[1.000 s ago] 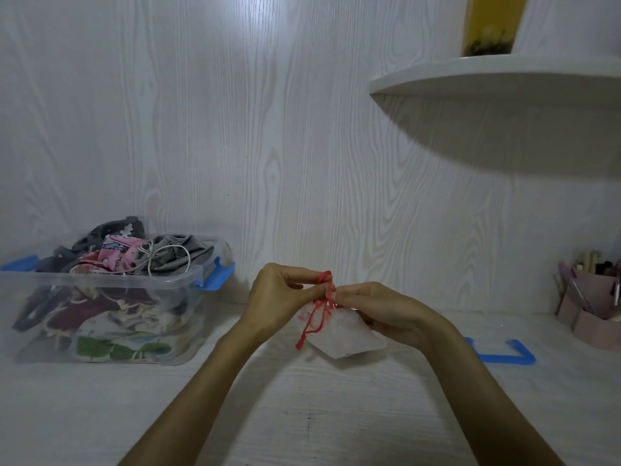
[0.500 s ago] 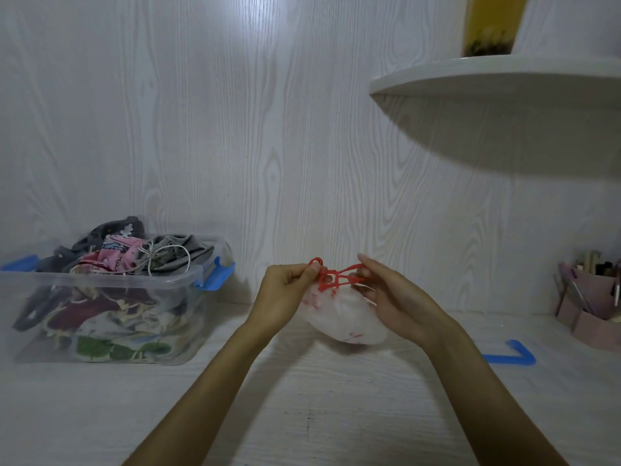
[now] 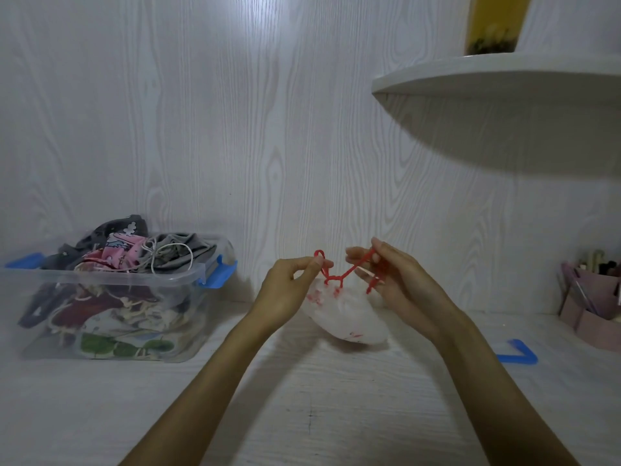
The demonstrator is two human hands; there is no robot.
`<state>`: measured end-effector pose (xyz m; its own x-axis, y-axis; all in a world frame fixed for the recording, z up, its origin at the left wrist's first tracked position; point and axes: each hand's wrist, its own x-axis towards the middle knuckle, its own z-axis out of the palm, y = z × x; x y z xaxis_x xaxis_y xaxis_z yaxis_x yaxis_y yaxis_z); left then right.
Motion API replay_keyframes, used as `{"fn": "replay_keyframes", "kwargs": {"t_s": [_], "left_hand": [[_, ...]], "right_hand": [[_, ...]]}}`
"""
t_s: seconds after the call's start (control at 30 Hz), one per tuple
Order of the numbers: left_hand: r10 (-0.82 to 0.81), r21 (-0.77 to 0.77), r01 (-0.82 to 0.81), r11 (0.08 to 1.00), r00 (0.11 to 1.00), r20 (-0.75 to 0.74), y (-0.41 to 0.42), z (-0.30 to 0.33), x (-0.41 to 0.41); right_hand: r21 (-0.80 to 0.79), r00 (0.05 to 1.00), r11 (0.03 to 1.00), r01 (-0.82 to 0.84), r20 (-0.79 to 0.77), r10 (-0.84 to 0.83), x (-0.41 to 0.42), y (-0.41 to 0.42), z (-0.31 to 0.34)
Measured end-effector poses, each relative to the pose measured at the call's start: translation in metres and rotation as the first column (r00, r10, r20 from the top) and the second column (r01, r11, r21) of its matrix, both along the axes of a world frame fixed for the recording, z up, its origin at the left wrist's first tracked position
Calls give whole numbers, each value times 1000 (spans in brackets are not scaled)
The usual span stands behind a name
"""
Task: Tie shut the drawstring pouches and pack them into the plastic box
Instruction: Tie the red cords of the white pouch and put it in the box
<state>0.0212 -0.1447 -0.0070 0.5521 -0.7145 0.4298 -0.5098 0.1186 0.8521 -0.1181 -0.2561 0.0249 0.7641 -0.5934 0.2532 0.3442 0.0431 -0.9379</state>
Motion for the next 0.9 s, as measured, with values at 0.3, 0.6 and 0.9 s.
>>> {"fn": "replay_keyframes", "kwargs": {"t_s": [0.3, 0.6, 0.9], "left_hand": [[321, -28, -324, 946, 944, -77, 9, -4, 21], [-79, -31, 76, 997, 987, -139, 9, 9, 9], [-70, 200, 148, 969, 934, -351, 20, 14, 19]], "right_hand": [[330, 994, 944, -6, -102, 42, 17, -1, -23], [112, 942, 993, -24, -331, 60, 28, 15, -34], [-13, 950, 1000, 1, -311, -4, 17, 12, -20]]}}
